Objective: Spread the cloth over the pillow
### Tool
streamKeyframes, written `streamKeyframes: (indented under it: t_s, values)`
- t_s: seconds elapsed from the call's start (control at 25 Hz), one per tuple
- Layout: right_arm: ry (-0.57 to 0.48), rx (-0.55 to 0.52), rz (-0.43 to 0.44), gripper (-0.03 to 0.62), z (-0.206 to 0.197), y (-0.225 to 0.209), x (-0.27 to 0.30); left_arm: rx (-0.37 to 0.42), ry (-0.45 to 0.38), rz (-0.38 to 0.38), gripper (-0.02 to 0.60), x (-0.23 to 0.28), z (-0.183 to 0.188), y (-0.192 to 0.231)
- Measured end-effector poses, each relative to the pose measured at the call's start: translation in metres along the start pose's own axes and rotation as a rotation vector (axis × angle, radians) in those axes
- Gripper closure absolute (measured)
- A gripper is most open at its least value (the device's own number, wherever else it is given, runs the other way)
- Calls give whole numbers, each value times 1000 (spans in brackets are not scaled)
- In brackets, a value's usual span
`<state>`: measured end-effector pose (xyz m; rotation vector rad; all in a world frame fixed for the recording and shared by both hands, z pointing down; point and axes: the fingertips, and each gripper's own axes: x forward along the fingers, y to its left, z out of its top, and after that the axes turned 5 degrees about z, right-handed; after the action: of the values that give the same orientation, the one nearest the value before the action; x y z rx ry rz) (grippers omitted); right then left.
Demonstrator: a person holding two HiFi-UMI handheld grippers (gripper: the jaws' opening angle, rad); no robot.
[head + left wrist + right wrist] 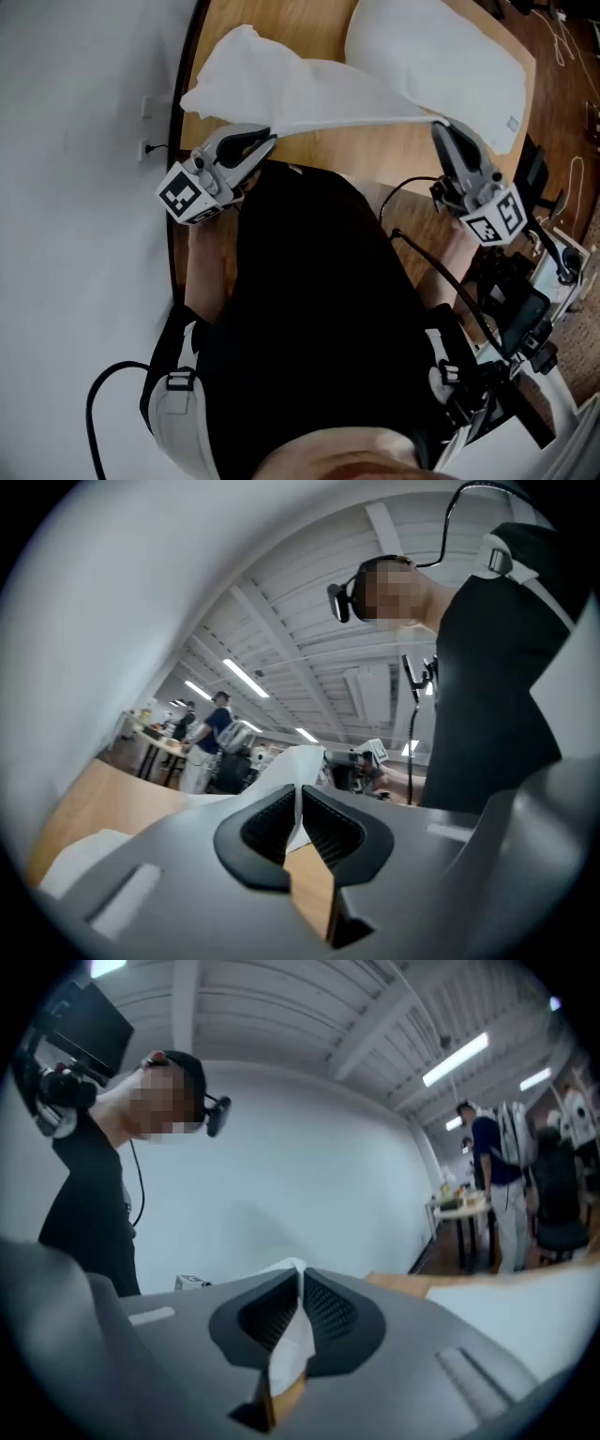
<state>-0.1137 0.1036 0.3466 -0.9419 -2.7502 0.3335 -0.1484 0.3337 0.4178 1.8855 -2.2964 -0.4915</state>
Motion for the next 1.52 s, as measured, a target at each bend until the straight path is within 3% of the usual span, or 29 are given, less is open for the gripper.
streamKeyframes:
  t_s: [0.12,0.24,0.32,0.44,0.48,0.56,0.64,0.76,0.88,0.96,1.08,1.12,1.16,1.2,1.24,1.44,1.52]
  values:
    - [-27,-195,-150,574,65,4,-79,0,83,-192,566,34,-14,-42]
    - [44,-167,-306,574,52,-15,-132,-60,57,-288,568,56,-22,-59]
    - [169,-75,-394,574,-2,-37,-156,-93,89,-316,568,61,-38,-61]
    - [539,42,-572,566,-135,-90,-200,-109,200,-274,568,57,-73,-45]
    - [666,63,-634,545,-175,-107,-218,-105,236,-241,568,54,-83,-36]
    - [861,14,-722,410,-217,-122,-239,-97,302,-169,568,41,-96,-18]
    - [897,-135,-692,390,-207,-113,-201,-111,329,-95,568,25,-99,0]
    - [840,-326,-416,390,-202,-83,-59,-151,311,18,568,9,-95,20]
    - [834,-390,-128,390,-256,-71,75,-154,292,84,568,1,-94,25]
    - [905,-393,-46,364,-289,-75,127,-145,297,101,568,-7,-94,20]
    - [1013,-416,-17,356,-317,-81,162,-132,306,135,568,-29,-97,15]
    - [1034,-428,-18,389,-319,-81,166,-132,304,154,568,-38,-100,16]
    - [1039,-436,-23,488,-313,-78,167,-137,302,176,568,-47,-101,17]
    - [1029,-441,-31,559,-301,-72,163,-148,299,202,568,-56,-103,20]
    - [1011,-448,-42,570,-284,-64,157,-165,295,230,568,-64,-104,23]
    - [854,-499,-143,574,-168,-42,103,-268,335,391,578,-96,-131,60]
    - [803,-489,-176,572,-139,-50,85,-283,368,420,578,-95,-144,75]
